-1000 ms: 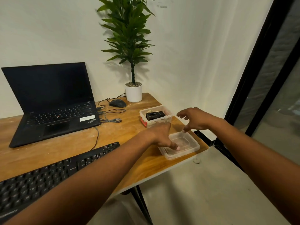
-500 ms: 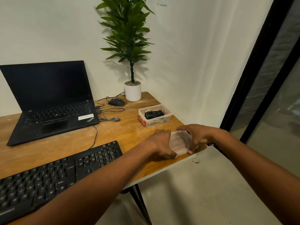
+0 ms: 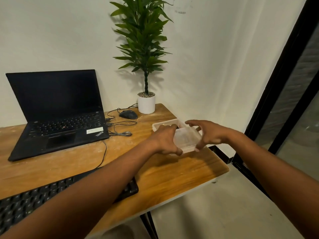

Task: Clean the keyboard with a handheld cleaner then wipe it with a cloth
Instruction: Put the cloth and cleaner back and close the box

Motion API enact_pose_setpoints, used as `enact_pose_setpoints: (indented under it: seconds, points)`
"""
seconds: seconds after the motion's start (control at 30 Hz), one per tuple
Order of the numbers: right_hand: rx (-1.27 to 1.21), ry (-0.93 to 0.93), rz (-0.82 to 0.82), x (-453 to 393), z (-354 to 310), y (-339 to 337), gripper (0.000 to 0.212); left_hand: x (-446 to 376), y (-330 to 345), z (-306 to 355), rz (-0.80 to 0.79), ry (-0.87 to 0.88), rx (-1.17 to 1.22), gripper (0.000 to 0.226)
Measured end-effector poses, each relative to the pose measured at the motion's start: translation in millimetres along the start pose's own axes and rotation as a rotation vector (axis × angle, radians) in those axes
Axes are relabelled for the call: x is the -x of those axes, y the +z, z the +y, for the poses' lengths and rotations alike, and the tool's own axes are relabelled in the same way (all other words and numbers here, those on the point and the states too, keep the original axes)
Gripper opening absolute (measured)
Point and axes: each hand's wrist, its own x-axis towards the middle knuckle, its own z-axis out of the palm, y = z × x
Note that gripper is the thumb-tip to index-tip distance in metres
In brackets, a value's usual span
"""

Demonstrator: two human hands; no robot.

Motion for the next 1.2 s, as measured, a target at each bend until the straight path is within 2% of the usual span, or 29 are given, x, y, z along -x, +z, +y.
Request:
enact_pose_setpoints:
  seconds: [0.17, 0.37, 0.77, 0.97, 1.2]
  points:
    - [-0.058, -0.046, 0.067, -37.7, -7.9, -17.1, 0.119, -28.4, -25.8, -20.4, 0.071, -0.023, -0.004, 0.097]
    - [-0.105, -0.064, 0.084, -80.9, -6.2, -15.3, 0.118, -52.8, -34.0, -47.0, 0.061, -0.066, 0.003, 0.105]
    - [-0.143, -0.028, -0.035, -115.1, 9.9, -5.6, 0.115, -72.9, -13.4, -67.1, -0.029, -0.109, 0.08, 0.106]
    - [-0.146, -0.031, -0.044, -115.8, 13.6, -5.7, 0.116, -75.3, -11.9, -67.2, -0.049, -0.116, 0.085, 0.108]
    - [-0.14, -0.013, -0.058, -115.9, 19.0, -5.1, 0.111, -77.7, -13.7, -63.1, -0.09, -0.111, 0.044, 0.1]
